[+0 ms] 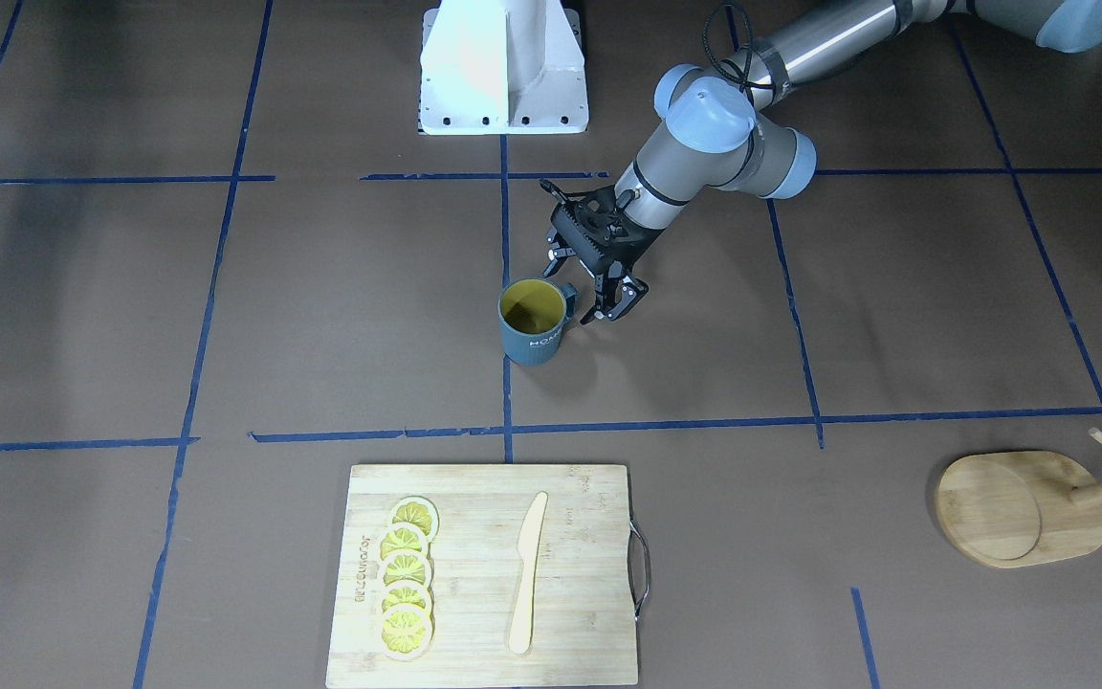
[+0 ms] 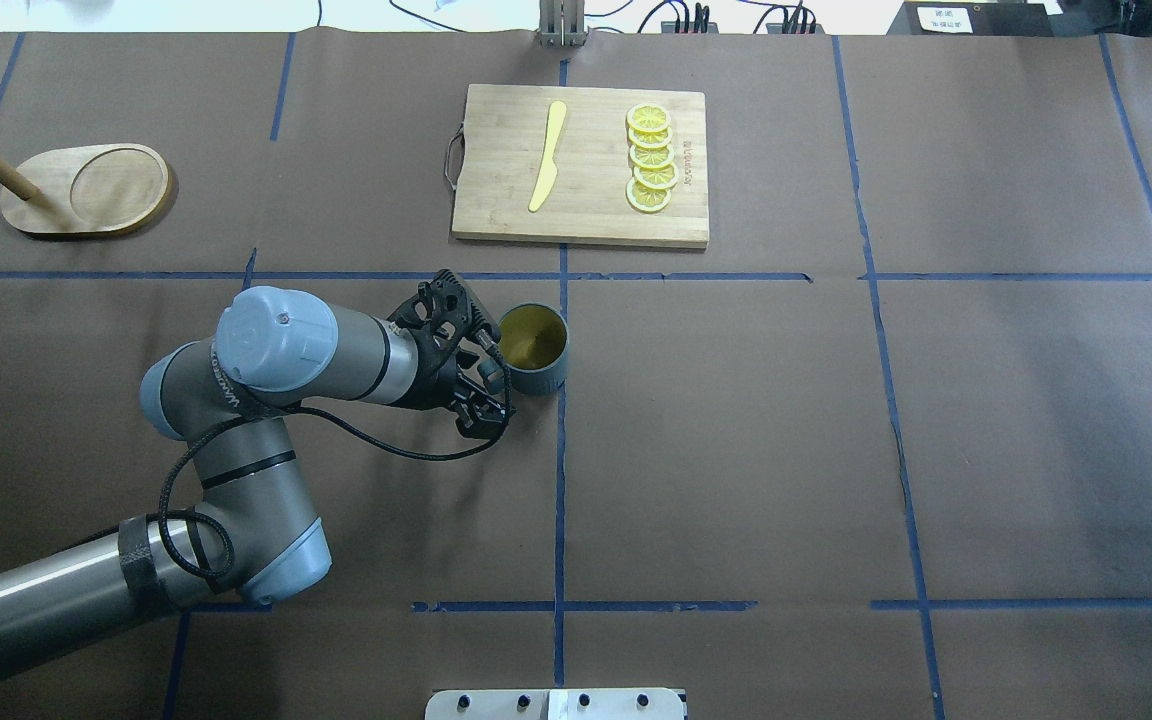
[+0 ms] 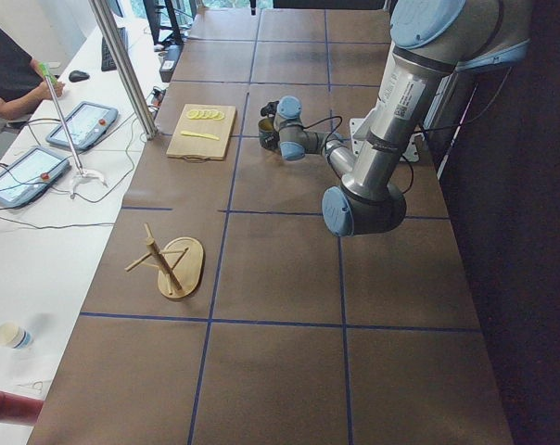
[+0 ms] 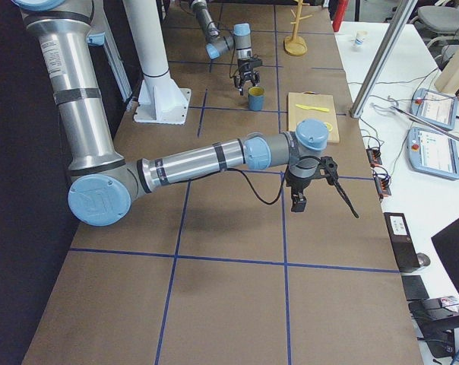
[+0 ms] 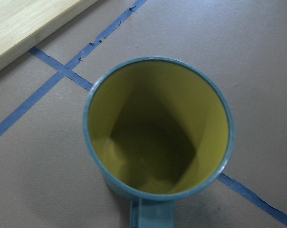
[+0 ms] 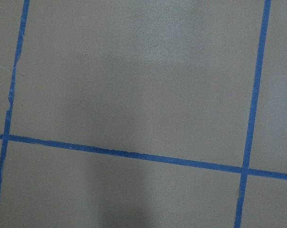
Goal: Hang cup on storage rack
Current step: 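Reach the left gripper to the mug and grasp its handle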
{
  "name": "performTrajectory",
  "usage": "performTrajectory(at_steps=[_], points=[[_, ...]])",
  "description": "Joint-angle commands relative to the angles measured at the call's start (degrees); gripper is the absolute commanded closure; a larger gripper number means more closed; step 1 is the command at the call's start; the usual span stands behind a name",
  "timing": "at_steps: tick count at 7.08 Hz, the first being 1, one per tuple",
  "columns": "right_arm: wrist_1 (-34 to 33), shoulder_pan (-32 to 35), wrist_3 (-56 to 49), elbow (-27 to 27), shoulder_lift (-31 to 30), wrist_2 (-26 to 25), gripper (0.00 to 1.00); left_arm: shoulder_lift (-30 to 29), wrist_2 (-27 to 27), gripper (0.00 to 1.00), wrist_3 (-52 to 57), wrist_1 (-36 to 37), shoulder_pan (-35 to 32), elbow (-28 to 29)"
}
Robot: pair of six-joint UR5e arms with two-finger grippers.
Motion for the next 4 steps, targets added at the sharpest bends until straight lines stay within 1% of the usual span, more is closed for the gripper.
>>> performTrajectory(at_steps=[1,3,4], points=[[-0.03,0.03,0.11,0.06,-0.22,0.01,0.0,-0.04,0.0,1.0,-2.52,-0.38,0.31,0.03],[-0.03,0.03,0.2,0.06,-0.31,0.8,0.0,0.13,-0.08,1.0,-10.48,-2.56,0.05,-0.66],[-0.03,0.38,0.11,0.15,-0.31,1.15,0.0,0.13,-0.43,1.0,-10.69,-2.4,-1.95,-2.41]])
